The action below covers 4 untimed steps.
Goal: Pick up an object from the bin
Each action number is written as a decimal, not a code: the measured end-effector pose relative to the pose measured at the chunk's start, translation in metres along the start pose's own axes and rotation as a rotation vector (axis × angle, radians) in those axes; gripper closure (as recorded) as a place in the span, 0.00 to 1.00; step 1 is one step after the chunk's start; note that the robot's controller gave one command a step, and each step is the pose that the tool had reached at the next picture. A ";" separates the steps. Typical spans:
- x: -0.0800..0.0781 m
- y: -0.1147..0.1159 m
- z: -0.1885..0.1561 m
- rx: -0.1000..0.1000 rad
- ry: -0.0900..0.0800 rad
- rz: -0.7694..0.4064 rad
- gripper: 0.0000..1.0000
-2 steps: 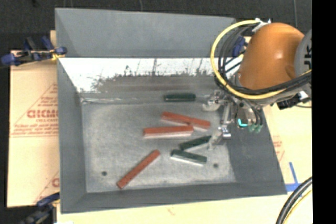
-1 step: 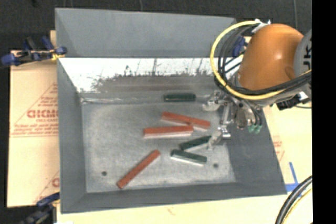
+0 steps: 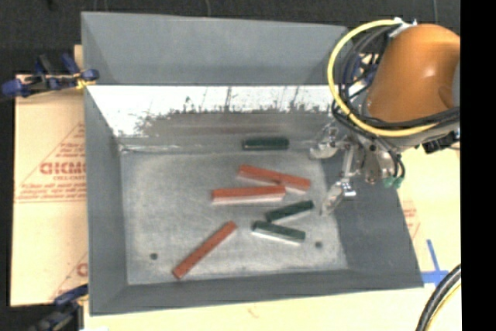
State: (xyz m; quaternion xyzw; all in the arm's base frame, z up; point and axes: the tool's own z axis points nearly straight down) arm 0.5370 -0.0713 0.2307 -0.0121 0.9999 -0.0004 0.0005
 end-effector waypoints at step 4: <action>-0.033 0.011 0.004 0.001 -0.004 0.022 1.00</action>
Offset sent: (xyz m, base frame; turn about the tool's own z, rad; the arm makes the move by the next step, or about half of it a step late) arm 0.0146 0.0079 -0.1556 0.0483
